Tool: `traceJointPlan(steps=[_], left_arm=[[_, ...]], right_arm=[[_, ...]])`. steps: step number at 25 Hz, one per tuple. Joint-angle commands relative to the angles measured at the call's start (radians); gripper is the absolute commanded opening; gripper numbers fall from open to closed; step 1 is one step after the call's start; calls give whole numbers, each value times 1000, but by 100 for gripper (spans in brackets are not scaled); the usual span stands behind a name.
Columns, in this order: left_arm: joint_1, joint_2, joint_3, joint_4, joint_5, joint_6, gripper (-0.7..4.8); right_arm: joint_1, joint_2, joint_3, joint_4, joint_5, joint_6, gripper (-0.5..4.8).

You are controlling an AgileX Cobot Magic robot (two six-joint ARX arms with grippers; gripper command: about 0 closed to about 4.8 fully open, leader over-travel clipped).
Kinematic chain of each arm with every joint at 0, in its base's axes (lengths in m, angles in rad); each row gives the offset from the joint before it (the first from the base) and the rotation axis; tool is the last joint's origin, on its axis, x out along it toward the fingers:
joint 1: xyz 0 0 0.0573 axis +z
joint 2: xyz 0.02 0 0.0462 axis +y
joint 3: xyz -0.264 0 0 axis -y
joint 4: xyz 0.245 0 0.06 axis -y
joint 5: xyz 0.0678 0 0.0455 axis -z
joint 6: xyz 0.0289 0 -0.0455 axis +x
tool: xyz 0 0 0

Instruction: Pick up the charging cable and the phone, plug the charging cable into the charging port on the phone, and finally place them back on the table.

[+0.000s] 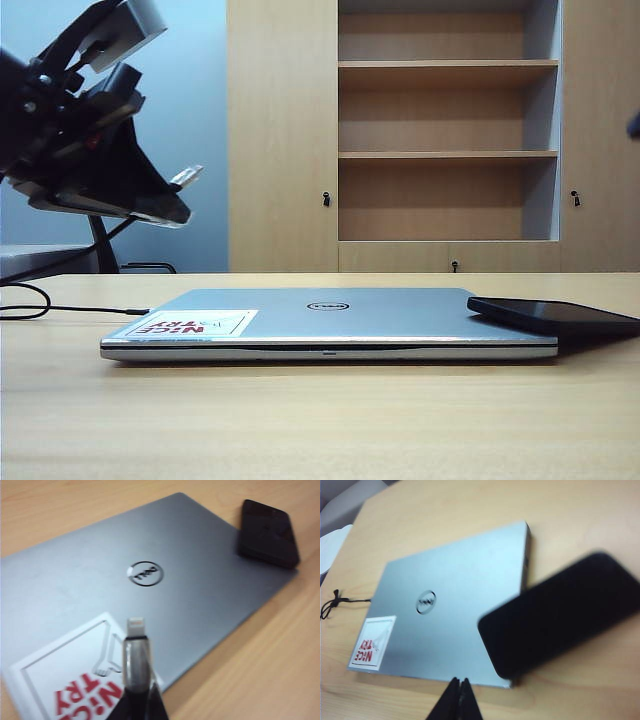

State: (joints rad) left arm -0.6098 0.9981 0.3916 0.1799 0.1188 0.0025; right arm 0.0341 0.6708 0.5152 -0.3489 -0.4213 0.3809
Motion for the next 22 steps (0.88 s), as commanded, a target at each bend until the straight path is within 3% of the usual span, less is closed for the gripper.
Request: traceJointPlan(steps=[1,8,11,13,16,17,22], left_arm=[[-23,-3,2,1,1,-3,-6],[-36,-3,2,-60,1,0,-6],[-36,-3,2,-60,1,1,-6],[-36,-3,2,-60,1,1,-6],[-36,-3,2,-60,1,1,-6],[-36,-3,2,-60,1,1,-6],[-36,-3,2,-60,1,1,-6]], right_arm=[[-22,45,-7,46,-34,43,-1],[-25,162,-8,73,-33,51,-1],[-25,239,-8,79,-26,129,3],[-25,277,-8,85,-28,168,83],[-25,338,-7,95,-41,256,368],[-25,362,-7,108,-54,282,432],[-26,451,-6,170,-79,331,441]])
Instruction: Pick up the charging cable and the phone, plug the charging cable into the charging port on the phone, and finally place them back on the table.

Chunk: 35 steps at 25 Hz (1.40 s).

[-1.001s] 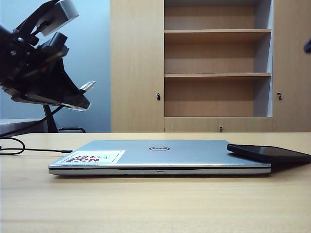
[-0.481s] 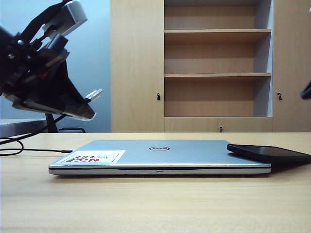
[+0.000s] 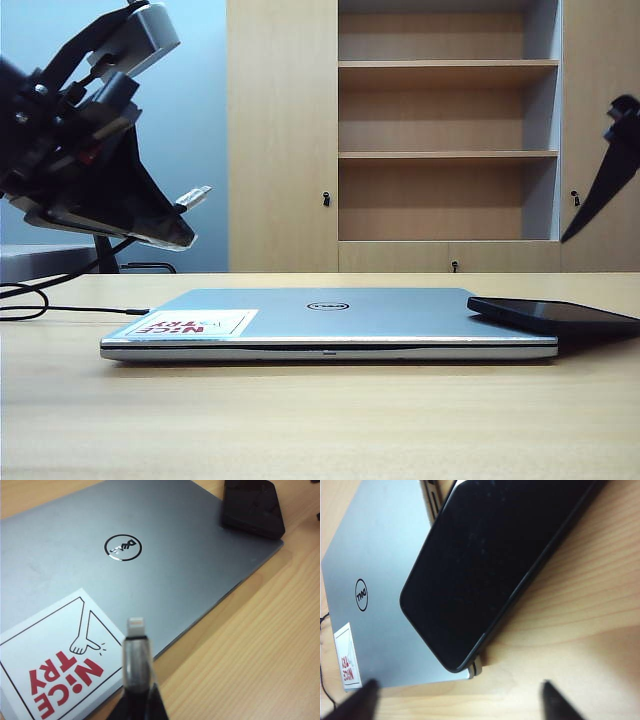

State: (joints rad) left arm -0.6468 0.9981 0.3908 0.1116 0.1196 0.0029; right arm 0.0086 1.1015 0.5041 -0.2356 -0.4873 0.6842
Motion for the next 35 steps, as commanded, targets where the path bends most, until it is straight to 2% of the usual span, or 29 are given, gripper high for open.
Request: traceJointPlan(steps=[1,4,13,24,27,35], left_arm=[[1,-3,2,9,0,0,-6],[1,-3,3,9,0,0,-6],[1,-3,3,10,0,0,-6],[1,-3,3,22,0,0,-6],[1,-3,3,35,0,0,-6],[1,-3,3,47,0,0,-6]], right_arm=[[0,32,5,69,-12,27,441],[0,59,5,103,-12,41,441],[0,160,3,257,-11,189,441],[0,276,3,346,-5,211,441],[0,307,3,380,-5,269,441],[0,339,3,466,-3,312,441]])
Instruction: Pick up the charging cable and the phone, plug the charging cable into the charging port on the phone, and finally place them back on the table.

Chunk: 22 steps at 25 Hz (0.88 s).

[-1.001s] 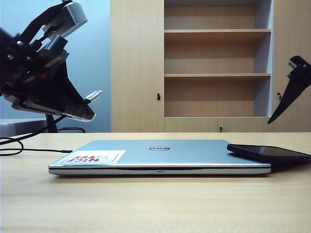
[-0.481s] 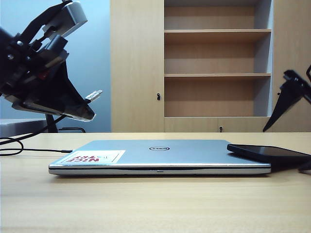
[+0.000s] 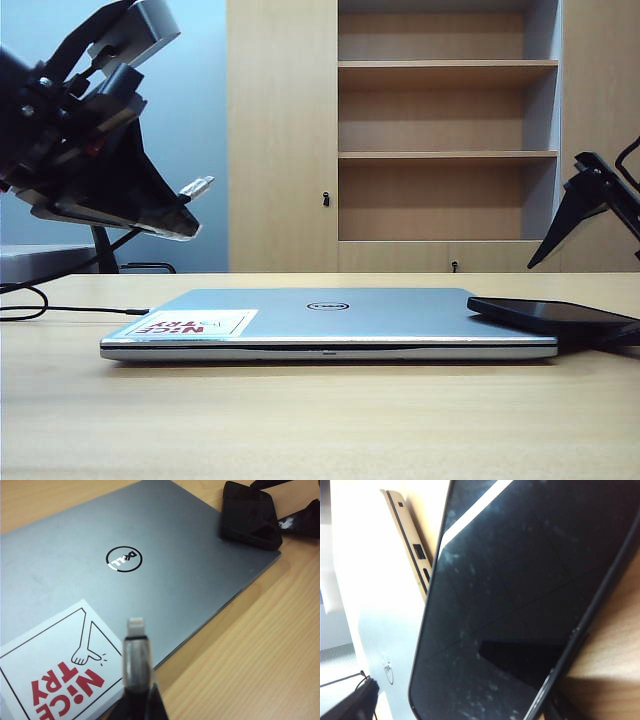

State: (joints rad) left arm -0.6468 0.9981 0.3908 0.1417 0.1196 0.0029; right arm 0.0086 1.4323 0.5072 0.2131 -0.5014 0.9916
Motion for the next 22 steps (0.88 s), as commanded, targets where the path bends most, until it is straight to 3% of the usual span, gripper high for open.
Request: traceJointPlan(steps=[1,18,20,22], left_arm=[[1,-3,3,17,0,0,-6],[1,-3,3,16,0,0,-6],[1,-3,3,16,0,0,-6],[1,-3,3,16,0,0,-6]], right_arm=[[1,11,0,32,9,5,441],[2,60,2,53,30,4,415],[2,60,1,53,32,4,339],[2,60,1,53,32,4,323]])
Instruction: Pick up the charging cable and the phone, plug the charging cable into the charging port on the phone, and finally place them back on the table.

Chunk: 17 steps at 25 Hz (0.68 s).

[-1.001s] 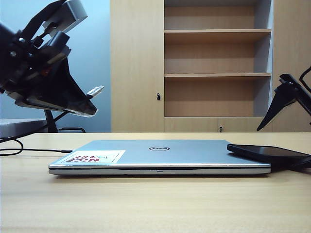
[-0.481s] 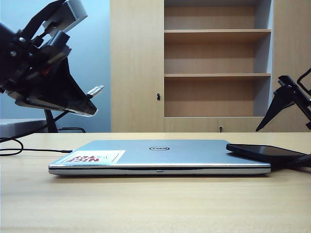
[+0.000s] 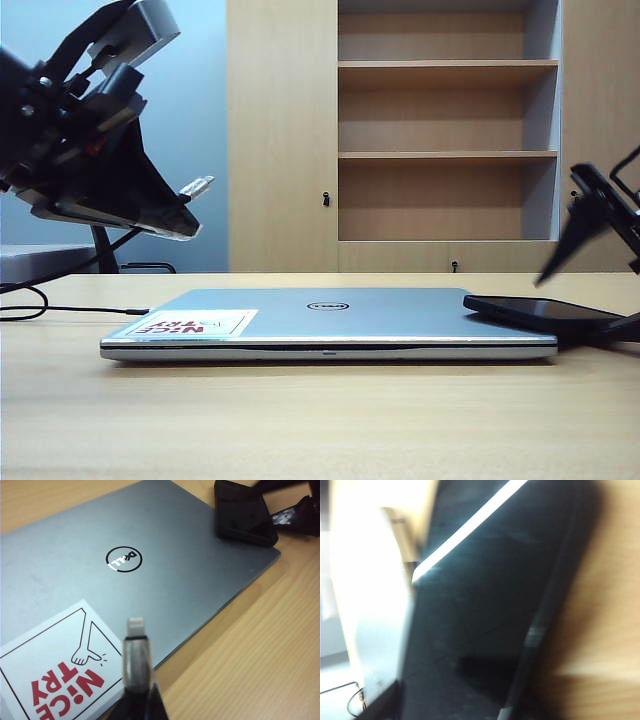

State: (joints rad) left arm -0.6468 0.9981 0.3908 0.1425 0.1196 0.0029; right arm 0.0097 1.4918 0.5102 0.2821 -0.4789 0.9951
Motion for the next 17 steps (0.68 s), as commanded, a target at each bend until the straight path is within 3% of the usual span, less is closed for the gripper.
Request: traceJointPlan(steps=[1,6,8,12,17], left_arm=[[1,-3,3,16,0,0,-6],[1,-3,2,15,0,0,-6],[1,-3,3,15,0,0,-6],[1,-3,2,15,0,0,-6],[1,-3,3,15,0,0,-6]], right_arm=[[1,0,-2,-16,9,1,324],[1,0,-2,-16,10,1,317],[1,0,-2,-16,10,1,263],[1,0,-2,-16,10,1,254],[1,0,-2,-16,10,1,200]])
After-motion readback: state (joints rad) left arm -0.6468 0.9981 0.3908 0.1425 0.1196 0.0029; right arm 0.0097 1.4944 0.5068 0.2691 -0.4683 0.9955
